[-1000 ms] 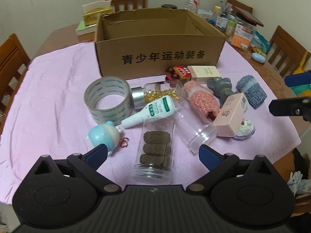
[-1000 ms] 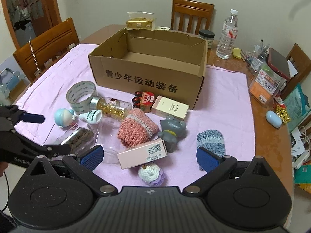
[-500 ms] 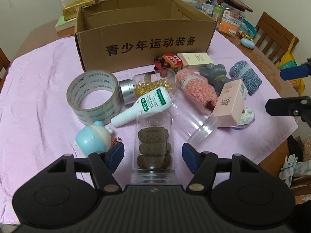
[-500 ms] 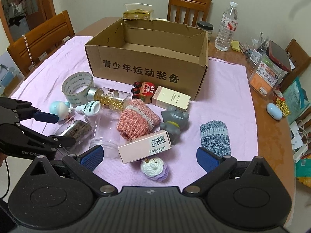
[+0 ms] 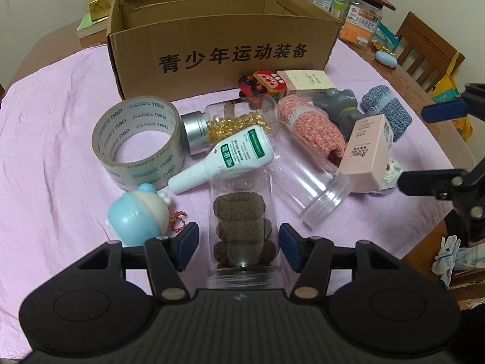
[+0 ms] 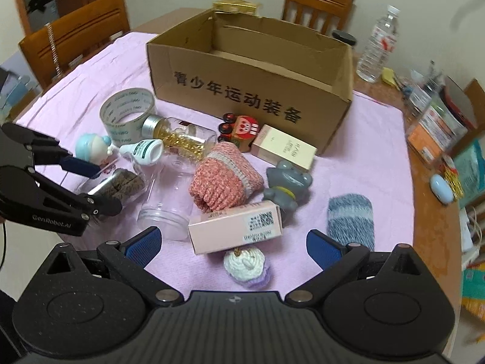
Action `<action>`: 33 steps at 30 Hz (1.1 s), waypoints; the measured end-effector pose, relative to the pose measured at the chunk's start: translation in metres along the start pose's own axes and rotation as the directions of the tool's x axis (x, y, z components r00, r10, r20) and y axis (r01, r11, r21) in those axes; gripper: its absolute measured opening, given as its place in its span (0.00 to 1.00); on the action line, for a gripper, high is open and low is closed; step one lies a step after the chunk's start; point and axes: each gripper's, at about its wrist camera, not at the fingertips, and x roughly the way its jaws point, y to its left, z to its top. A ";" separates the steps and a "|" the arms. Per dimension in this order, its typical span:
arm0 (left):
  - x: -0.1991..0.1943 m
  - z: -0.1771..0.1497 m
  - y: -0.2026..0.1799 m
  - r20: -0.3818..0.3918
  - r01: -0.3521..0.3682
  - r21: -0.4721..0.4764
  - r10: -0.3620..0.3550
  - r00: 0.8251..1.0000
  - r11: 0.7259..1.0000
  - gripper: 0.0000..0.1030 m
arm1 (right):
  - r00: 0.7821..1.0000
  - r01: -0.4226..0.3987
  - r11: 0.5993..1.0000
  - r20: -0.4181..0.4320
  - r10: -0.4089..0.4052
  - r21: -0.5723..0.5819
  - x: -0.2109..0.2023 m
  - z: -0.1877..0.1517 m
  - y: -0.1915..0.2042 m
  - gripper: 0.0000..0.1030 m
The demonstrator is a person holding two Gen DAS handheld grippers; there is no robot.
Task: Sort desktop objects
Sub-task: 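Grasp the jar of brown hair ties with left tool while right tool grasps the pink box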
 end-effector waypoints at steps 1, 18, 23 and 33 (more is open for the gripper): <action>0.001 0.000 0.000 -0.003 0.000 -0.002 0.000 1.000 1.000 0.56 | 1.000 -0.001 1.000 0.000 0.001 -0.015 0.003 0.001 0.001 1.00; 0.012 0.007 -0.001 -0.025 0.001 -0.019 -0.001 1.000 1.000 0.51 | 1.000 -0.014 0.982 -0.014 0.012 -0.189 0.038 0.006 0.003 0.99; 0.013 0.008 0.001 -0.027 0.005 -0.021 -0.006 1.000 1.000 0.51 | 0.999 -0.039 0.980 -0.037 0.032 -0.193 0.043 0.006 0.002 0.94; 0.002 0.012 0.001 -0.018 0.014 -0.003 -0.014 1.000 1.000 0.50 | 0.997 -0.072 0.983 -0.039 0.066 -0.170 0.040 0.007 -0.003 0.81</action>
